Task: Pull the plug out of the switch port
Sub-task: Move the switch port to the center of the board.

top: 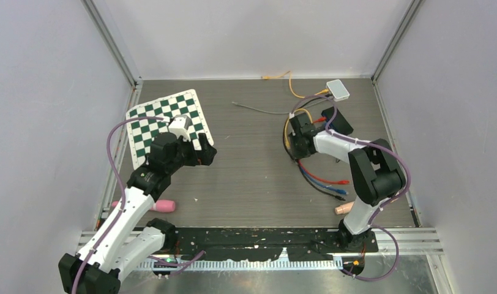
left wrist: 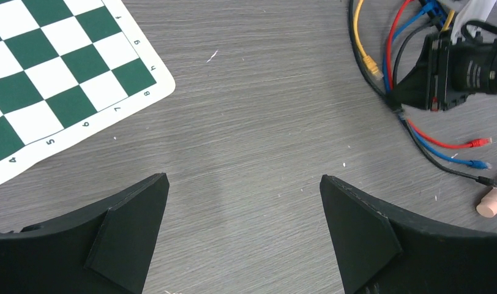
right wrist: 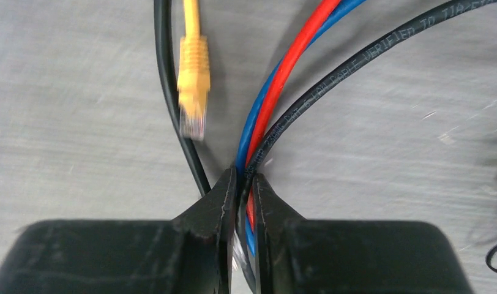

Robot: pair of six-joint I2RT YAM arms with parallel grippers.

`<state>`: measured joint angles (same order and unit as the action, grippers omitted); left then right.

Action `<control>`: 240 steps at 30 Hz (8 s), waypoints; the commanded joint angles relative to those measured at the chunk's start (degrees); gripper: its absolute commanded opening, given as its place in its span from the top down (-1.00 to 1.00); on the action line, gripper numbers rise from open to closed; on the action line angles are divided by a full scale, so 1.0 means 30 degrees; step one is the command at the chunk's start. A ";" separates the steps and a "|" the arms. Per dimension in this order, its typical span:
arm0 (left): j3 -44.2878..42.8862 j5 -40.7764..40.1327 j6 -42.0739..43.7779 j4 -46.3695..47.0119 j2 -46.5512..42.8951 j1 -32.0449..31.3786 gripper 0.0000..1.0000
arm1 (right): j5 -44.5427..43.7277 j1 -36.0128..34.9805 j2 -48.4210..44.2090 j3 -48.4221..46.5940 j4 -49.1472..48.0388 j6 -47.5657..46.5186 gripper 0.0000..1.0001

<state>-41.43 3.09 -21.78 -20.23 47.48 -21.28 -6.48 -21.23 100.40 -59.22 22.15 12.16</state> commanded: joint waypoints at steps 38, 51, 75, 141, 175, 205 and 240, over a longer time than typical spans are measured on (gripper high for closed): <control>-0.1096 0.2837 -0.2383 0.2543 0.6206 -0.2724 -0.99 | -0.1309 -0.2839 -0.9438 -0.0002 0.2385 0.3838 -0.60; -0.4957 -0.3987 -1.2321 0.2298 1.4390 -0.9497 -0.99 | -0.1149 -0.1926 -1.1346 0.2147 0.0289 0.5043 -0.58; -0.5572 -0.3272 -1.4146 0.4524 1.8520 -0.9577 0.25 | 0.0269 -0.0750 -1.1936 0.3487 0.0049 0.4455 -0.57; -0.5626 0.0772 -0.3103 -0.0209 1.1478 -0.2506 -0.38 | 0.8431 -0.2004 -0.0582 -0.1167 0.2504 -0.1066 -0.24; 0.2200 0.0930 -0.2415 0.0801 -0.2714 -0.2487 -0.99 | -0.1170 0.0569 -0.3637 -0.3430 0.3750 0.4667 -1.00; 0.0560 -0.0796 -0.0534 -0.0918 -0.0547 -0.2488 -0.99 | 0.7475 0.0736 0.3617 -0.6660 0.4260 -0.1658 -0.90; 0.0096 0.1152 -0.0546 0.0014 0.2574 -0.2488 -0.98 | 0.3029 0.0139 -0.8055 0.0196 0.0841 0.4104 -0.91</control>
<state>-37.80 4.38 -24.36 -23.40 53.65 -29.12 1.67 -24.88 81.84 -66.70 26.72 14.37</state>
